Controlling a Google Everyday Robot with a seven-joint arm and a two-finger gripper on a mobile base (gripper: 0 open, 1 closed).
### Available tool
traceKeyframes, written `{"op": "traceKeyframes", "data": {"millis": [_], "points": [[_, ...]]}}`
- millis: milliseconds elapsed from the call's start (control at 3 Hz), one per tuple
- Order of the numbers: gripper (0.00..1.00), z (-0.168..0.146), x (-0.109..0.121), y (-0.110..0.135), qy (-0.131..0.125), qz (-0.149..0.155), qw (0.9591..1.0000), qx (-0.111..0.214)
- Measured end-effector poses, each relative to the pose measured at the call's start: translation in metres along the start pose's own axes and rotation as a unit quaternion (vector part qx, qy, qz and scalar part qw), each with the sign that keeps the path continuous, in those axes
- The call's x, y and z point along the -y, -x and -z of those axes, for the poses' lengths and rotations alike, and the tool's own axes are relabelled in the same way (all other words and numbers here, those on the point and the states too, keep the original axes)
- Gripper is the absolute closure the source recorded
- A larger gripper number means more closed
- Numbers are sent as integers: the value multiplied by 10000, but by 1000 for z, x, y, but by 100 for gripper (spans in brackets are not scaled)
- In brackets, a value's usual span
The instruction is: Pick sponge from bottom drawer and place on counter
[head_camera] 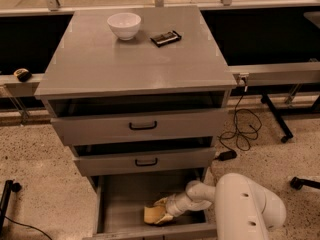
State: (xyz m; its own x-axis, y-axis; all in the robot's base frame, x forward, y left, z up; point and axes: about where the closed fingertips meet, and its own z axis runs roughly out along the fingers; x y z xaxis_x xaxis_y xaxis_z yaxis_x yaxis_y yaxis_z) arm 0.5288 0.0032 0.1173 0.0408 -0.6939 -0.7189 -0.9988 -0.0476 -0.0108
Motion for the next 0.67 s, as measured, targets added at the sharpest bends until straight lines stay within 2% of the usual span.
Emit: {"op": "traceKeyframes", "data": {"millis": [333, 667], "points": [[68, 3, 2, 10, -42, 57, 9998, 184], [91, 35, 4, 52, -301, 428, 9965, 649]]}}
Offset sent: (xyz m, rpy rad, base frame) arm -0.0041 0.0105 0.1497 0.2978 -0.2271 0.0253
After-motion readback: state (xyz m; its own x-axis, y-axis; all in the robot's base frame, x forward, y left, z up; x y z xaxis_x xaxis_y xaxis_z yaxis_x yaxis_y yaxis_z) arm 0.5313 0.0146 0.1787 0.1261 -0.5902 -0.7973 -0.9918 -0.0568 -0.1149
